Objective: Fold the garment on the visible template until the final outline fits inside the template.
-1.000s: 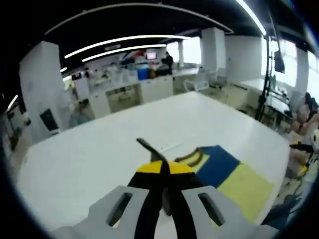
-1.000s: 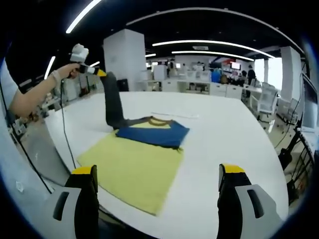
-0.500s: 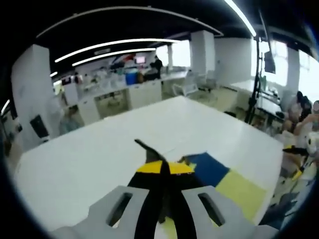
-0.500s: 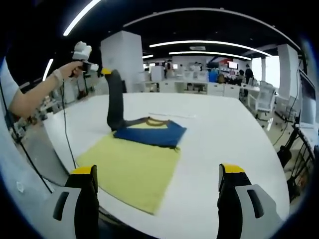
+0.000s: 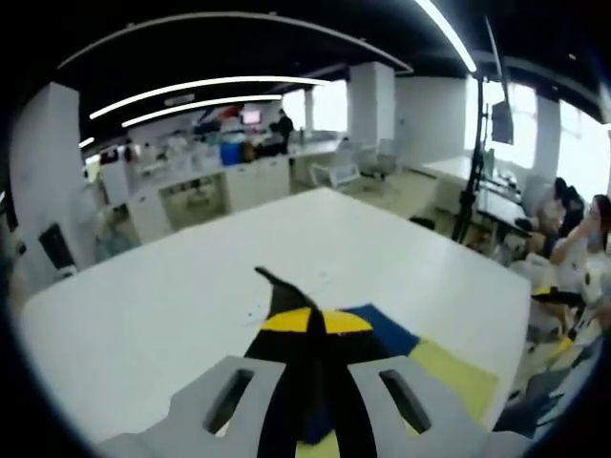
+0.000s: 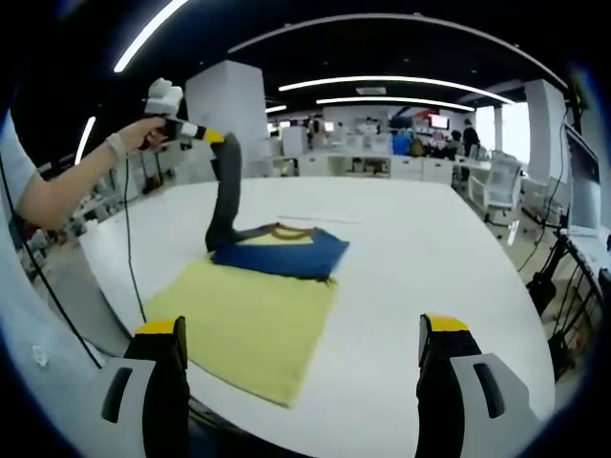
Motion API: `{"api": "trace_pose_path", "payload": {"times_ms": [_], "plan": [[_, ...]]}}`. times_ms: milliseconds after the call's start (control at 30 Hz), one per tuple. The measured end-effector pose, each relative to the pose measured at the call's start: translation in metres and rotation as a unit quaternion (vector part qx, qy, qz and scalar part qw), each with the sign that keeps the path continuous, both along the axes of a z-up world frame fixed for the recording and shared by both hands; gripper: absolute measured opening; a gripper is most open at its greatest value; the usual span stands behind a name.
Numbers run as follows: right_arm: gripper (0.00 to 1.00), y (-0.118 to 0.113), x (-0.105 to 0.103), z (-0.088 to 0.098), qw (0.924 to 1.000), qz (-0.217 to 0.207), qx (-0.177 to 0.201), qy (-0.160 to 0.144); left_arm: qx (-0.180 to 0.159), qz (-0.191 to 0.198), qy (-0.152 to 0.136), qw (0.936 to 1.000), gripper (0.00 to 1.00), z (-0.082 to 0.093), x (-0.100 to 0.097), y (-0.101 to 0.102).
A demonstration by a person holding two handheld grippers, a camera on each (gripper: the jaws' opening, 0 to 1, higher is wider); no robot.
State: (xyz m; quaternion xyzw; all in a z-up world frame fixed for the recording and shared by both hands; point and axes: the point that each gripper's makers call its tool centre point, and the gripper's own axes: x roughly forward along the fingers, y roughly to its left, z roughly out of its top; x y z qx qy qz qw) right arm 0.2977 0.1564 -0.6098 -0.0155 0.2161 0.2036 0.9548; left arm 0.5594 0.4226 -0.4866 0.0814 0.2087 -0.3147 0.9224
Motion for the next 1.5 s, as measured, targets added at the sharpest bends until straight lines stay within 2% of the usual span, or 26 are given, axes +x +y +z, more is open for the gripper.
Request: {"api": "trace_pose_path", "payload": {"times_ms": [333,767,1267,1500], "plan": [[1.0,-0.002,0.001,-0.003,1.0,-0.001,0.002,0.005,-0.008,-0.013,0.014,0.9998,0.0,-0.014,0.008,-0.022],[1.0,-0.006,0.004,-0.006,0.9999,0.001,-0.002,0.012,-0.01,-0.032,0.047,0.9984,0.0,-0.047,0.015,-0.053],[1.0,-0.011,0.007,-0.009,0.9998,0.002,-0.008,0.017,-0.002,-0.037,0.076,0.9964,0.0,-0.085,0.018,-0.08],[1.0,-0.013,0.009,-0.011,0.9997,0.001,-0.01,0.02,0.008,-0.048,0.101,0.9937,0.0,-0.107,0.019,-0.09]]}}
